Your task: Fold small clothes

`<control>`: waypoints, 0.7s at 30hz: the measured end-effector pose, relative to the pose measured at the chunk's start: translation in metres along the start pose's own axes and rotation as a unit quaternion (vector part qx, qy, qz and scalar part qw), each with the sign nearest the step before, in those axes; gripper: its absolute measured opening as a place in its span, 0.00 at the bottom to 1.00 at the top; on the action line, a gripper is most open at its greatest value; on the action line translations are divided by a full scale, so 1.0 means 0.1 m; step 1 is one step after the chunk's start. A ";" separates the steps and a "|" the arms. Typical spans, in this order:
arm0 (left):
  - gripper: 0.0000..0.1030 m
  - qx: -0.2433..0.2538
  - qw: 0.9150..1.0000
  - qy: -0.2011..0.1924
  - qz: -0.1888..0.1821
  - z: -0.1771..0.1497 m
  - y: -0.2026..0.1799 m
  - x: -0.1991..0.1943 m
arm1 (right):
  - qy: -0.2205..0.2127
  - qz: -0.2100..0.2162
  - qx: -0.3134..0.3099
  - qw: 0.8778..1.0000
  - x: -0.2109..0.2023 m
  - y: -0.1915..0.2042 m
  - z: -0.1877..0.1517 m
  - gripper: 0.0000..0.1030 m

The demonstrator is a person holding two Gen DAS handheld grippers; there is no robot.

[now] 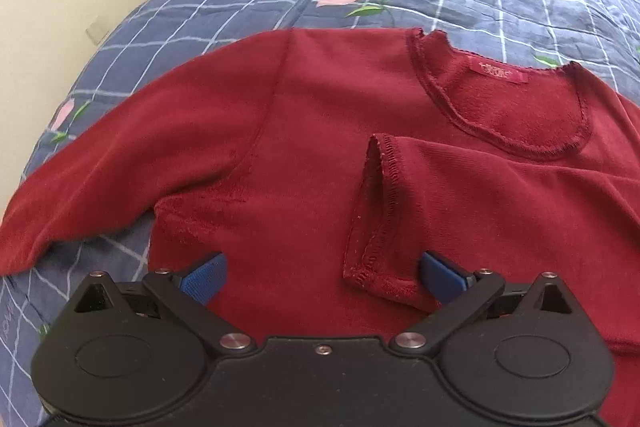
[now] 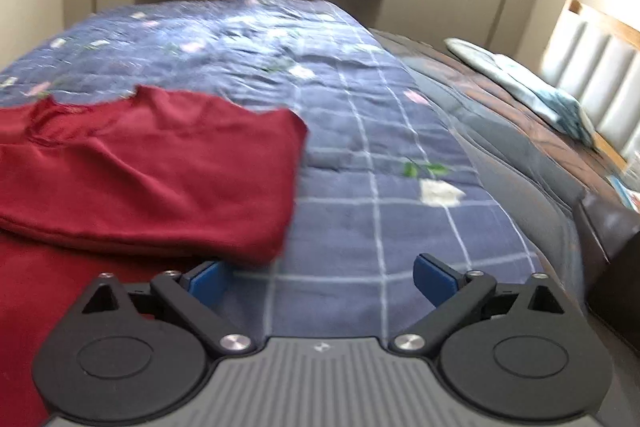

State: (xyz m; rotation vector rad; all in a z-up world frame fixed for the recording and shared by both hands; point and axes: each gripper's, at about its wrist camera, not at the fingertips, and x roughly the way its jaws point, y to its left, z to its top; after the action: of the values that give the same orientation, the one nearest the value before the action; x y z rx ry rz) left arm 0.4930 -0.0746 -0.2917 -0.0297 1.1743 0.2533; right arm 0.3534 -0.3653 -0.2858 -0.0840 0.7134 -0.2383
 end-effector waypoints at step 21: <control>1.00 -0.040 0.999 -0.006 0.001 -0.08 0.02 0.06 | 0.022 0.015 0.042 0.999 -0.03 -0.01 0.07 0.03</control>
State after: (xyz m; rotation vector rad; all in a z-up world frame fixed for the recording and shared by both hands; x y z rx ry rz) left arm 0.4874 -0.0732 -0.2998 -0.0961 1.1524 0.3022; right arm 0.3553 -0.3660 -0.2789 0.0110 0.7468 -0.2418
